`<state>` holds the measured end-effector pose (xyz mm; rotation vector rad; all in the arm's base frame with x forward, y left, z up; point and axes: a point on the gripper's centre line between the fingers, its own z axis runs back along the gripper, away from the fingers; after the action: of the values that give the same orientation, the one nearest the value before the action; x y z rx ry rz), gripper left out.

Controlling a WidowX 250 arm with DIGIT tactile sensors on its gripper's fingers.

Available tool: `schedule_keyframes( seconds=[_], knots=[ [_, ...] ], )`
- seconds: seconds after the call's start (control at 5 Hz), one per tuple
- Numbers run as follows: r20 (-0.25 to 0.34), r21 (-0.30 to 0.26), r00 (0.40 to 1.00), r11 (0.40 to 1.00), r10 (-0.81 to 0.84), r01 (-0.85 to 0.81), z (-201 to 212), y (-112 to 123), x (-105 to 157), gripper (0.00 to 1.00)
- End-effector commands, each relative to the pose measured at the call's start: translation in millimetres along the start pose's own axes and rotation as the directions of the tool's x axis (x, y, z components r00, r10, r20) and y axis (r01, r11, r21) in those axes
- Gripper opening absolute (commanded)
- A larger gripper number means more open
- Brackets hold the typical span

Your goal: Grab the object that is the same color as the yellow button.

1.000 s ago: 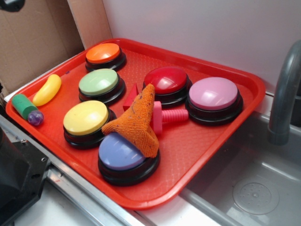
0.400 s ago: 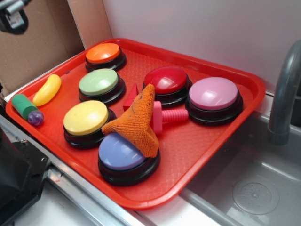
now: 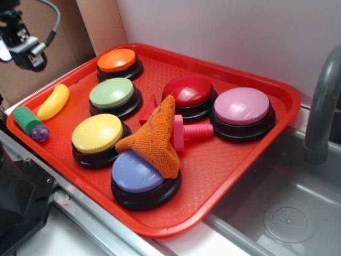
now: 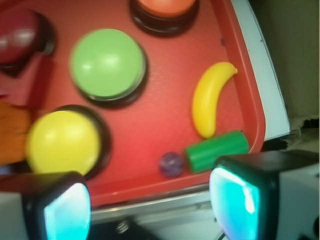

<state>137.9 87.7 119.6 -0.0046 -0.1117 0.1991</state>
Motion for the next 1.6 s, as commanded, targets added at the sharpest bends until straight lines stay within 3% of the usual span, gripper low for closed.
schedule_keyframes(
  seconds=[0.0, 0.6, 0.8, 1.0, 1.2, 1.4],
  knots=[
    [0.080, 0.046, 0.996, 0.998, -0.046, 0.043, -57, 37, 29, 1.00],
    [0.086, 0.048, 0.993, 0.996, -0.084, 0.080, -101, 51, 36, 1.00],
    [0.082, 0.062, 0.995, 0.997, -0.049, 0.044, -104, 52, 35, 0.83],
    [0.079, 0.055, 0.995, 0.997, -0.059, 0.055, -104, 52, 35, 0.00],
    [0.046, 0.080, 0.999, 0.996, -0.027, 0.023, -93, 49, 36, 0.00],
    [0.053, 0.073, 0.997, 0.996, 0.055, -0.059, -57, 40, 38, 0.00]
  ],
)
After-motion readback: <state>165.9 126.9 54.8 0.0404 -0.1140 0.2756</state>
